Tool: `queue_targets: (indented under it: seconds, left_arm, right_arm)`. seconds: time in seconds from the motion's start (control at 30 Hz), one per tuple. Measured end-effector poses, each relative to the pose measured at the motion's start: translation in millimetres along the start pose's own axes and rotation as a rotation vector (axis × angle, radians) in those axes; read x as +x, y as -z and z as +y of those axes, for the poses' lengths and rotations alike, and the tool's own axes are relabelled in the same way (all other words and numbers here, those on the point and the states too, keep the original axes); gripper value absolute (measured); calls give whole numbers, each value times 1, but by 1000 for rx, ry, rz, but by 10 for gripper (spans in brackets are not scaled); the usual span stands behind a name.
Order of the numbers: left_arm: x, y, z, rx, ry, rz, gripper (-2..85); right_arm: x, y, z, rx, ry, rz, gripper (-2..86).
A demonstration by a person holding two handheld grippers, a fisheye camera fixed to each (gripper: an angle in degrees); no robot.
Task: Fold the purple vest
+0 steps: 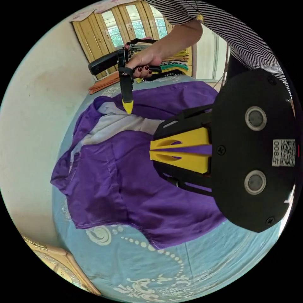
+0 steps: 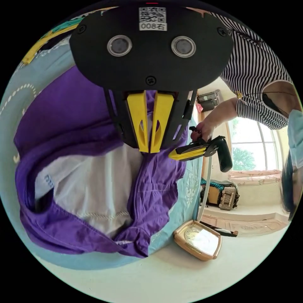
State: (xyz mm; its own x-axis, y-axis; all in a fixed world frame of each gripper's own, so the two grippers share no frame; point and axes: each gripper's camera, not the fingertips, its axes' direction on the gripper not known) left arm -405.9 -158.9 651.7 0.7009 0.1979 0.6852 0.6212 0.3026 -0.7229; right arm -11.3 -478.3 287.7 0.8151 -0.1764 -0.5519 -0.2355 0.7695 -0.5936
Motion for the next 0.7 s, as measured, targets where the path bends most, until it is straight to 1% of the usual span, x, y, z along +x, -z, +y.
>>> queue_targets:
  seconds: [0.07,0.17,0.2,0.3,0.33,0.43,0.57,0.7]
  left_arm:
    - [-2,-16,3,-37,-20,-67,2]
    - [-7,-10,0,-8,7,-68,2]
    - [-3,-2,2,48,-27,-58,2]
    - [5,-2,2,62,-105,-22,1]
    - [6,-5,1,52,-122,-31,1]
    - [3,-37,-5,-67,-144,-82,1]
    - [-6,-47,-6,-53,-154,-64,0]
    - [-21,-52,-2,-32,-111,-8,1]
  right_arm:
    - [7,-17,22,-48,-56,-16,26]
    - [18,-37,47,-103,-137,-35,35]
    - [20,-40,54,-97,-150,-35,39]
    - [22,-49,60,-99,-165,-30,51]
    - [22,-50,60,-98,-168,-33,53]
    - [20,-52,64,-81,-163,-22,58]
    - [14,-52,65,-42,-127,-26,57]
    - [6,-76,47,-55,-63,31,62]
